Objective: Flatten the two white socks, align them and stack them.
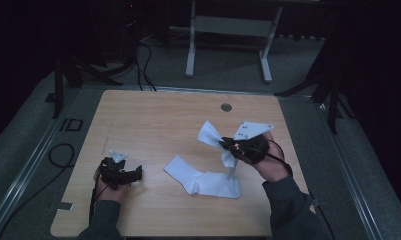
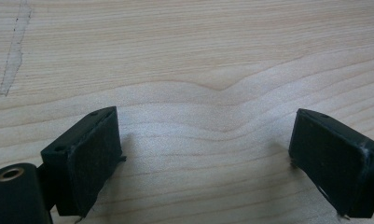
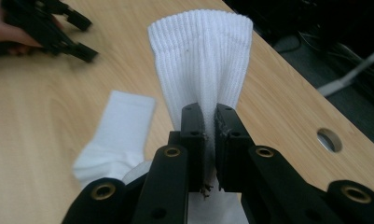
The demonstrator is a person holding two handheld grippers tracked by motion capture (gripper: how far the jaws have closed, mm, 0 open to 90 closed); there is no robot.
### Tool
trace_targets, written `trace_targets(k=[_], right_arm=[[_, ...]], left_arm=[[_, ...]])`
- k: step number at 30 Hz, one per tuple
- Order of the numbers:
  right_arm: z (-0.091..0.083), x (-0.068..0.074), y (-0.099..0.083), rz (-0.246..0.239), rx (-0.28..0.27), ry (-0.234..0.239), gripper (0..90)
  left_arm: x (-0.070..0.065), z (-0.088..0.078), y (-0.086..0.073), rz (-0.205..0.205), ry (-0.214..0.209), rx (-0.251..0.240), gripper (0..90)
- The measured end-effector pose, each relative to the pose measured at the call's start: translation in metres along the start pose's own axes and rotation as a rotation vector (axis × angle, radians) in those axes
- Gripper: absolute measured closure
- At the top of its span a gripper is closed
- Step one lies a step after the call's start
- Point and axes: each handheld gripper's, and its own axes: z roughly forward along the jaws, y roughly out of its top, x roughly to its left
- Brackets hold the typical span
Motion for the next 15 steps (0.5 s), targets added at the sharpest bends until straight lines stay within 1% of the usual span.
trace_targets(k=[2, 3, 4, 5, 8, 9, 11, 12, 13, 14, 15], right_arm=[[-0.002, 0.002, 0.000, -0.004, -0.003, 0.004, 82.9], [-0.006, 0.007, 0.000, -0.007, -0.010, 0.010, 82.8], [-0.006, 0.007, 0.000, -0.007, -0.010, 0.010, 82.8], [-0.008, 0.013, -0.001, -0.002, -0.012, 0.036, 82.7], [-0.007, 0.016, -0.002, 0.000, -0.010, 0.047, 82.6], [0.003, 0.022, -0.006, 0.009, 0.007, 0.081, 82.6], [0.014, 0.026, -0.009, 0.023, 0.021, 0.100, 82.6], [0.014, 0.026, -0.009, 0.023, 0.021, 0.100, 82.6], [0.024, 0.029, -0.012, 0.034, 0.029, 0.114, 82.5], [0.024, 0.029, -0.012, 0.034, 0.029, 0.114, 82.5], [0.035, 0.032, -0.016, 0.059, 0.039, 0.123, 82.5]], left_arm=[[0.000, 0.000, 0.000, 0.000, 0.000, -0.002, 9.0], [0.000, 0.000, 0.000, 0.001, 0.000, -0.002, 9.0], [0.000, 0.000, 0.000, 0.001, 0.000, -0.002, 9.0], [0.000, 0.000, 0.000, 0.001, 0.000, -0.002, 9.0], [0.000, 0.000, 0.000, 0.000, 0.000, -0.003, 9.0], [0.000, 0.000, 0.000, -0.002, 0.000, -0.003, 9.0], [0.000, 0.000, 0.000, 0.000, -0.001, -0.001, 9.0], [0.000, 0.000, 0.000, 0.000, -0.001, -0.001, 8.9], [0.000, 0.000, 0.000, 0.000, -0.001, 0.000, 9.0], [0.000, 0.000, 0.000, 0.001, -0.001, 0.000, 9.0], [0.000, 0.000, 0.000, 0.001, -0.001, 0.001, 9.0]])
